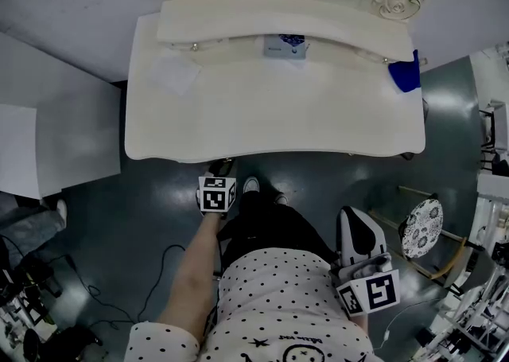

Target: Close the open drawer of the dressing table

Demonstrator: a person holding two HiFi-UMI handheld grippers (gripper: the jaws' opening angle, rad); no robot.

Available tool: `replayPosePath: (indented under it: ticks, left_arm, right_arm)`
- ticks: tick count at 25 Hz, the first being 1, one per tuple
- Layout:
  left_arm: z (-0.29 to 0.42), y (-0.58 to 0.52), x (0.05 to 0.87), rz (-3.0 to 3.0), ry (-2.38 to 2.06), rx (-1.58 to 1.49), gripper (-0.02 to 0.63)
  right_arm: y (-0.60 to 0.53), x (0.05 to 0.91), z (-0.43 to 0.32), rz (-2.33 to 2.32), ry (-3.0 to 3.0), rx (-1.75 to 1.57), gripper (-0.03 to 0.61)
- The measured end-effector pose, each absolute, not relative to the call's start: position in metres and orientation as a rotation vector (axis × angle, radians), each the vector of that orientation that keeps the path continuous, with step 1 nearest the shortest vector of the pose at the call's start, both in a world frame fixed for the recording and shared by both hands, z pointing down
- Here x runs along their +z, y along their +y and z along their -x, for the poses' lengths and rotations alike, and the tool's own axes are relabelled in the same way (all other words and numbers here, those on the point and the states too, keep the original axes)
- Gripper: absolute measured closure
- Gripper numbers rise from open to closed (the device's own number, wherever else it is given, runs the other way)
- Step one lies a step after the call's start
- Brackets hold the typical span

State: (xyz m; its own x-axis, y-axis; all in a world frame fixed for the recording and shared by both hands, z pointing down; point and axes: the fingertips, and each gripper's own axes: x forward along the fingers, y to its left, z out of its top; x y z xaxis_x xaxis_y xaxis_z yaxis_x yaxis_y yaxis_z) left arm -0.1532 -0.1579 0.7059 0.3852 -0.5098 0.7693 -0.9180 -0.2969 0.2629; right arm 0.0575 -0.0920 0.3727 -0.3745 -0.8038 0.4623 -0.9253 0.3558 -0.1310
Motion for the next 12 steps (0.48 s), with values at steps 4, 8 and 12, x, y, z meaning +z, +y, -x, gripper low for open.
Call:
replayPosePath:
  ticks: [4,8,12]
  left_arm:
    - [0.154,-0.162,0.705,-1.947,-1.224,0.742,0.48]
    - [0.154,-0.168,0.706,-1.948,-1.229,0.743,0.48]
    - [0.154,-0.169,0.707,-1.946,-1.234,0.736,0.48]
  right_arm:
    - [-0.095,0.372,-0.057,-1.527,-2.303,0.537,0.569]
    - [-0.097,0.373,-0.058,-1.529,-2.3,0.537,0.569]
    - [-0.101,0.374,-0.06,-1.536,-2.298,0.536,0.569]
